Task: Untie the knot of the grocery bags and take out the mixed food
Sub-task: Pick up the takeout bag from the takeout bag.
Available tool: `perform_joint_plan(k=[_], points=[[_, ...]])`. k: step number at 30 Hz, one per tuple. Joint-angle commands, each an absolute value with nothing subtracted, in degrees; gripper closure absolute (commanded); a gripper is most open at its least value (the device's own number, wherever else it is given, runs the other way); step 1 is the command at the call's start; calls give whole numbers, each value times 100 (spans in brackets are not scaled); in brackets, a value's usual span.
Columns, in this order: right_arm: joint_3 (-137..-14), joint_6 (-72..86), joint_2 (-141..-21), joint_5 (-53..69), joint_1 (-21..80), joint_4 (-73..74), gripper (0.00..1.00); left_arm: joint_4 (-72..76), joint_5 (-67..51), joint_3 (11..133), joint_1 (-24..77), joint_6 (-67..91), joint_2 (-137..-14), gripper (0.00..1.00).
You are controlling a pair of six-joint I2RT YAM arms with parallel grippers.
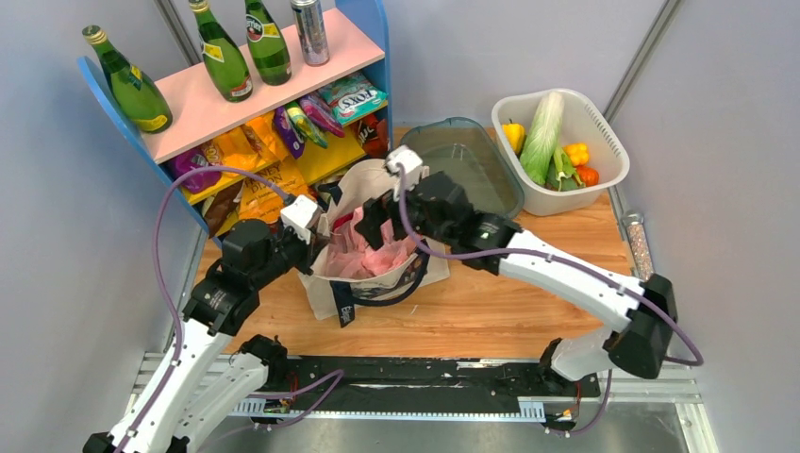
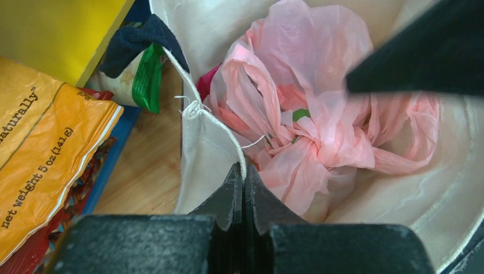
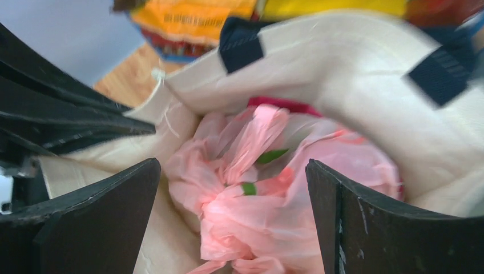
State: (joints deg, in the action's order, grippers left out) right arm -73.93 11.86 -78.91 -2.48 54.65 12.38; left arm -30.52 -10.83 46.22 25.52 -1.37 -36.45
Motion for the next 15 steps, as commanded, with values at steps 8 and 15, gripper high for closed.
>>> perform_joint_plan(k=[8, 15], points=[[-7390, 1496, -9211, -734, 5986, 1706, 0, -2304, -1762, 4590, 2575, -426, -3478, 100], [-7060, 1569, -9096, -2101, 5978, 1979, 0, -2294, -1660, 4571, 2575, -463, -3517, 100]])
